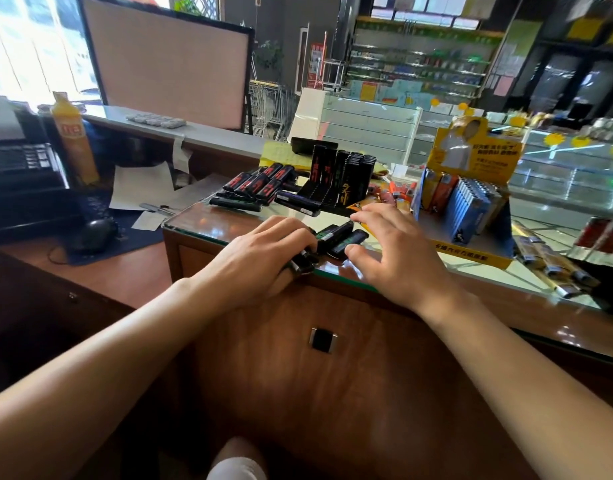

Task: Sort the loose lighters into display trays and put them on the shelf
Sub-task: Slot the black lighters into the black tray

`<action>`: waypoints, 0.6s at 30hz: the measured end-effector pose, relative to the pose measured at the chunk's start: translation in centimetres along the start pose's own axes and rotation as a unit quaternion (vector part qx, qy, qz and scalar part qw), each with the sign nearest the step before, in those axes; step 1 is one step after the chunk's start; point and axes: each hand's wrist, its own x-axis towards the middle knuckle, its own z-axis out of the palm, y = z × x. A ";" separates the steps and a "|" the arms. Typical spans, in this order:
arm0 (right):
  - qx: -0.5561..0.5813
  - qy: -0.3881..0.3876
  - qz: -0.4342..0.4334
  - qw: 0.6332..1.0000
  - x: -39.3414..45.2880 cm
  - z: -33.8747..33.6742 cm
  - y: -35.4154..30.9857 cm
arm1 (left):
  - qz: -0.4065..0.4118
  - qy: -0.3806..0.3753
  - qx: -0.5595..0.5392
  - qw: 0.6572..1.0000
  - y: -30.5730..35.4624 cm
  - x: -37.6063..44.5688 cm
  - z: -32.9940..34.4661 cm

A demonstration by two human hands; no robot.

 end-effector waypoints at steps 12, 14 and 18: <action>-0.004 -0.012 0.004 1.000 -0.3 -0.3 -0.2 | -0.200 -0.046 0.001 0.979 -0.6 3.2 -0.6; -0.001 -0.015 0.000 1.000 -0.3 -0.3 -0.2 | -0.215 -0.077 0.026 0.973 -0.9 3.3 -0.5; -0.004 -0.016 -0.005 1.000 -0.2 -0.3 -0.3 | -0.247 -0.108 0.042 0.962 -0.9 3.7 -0.6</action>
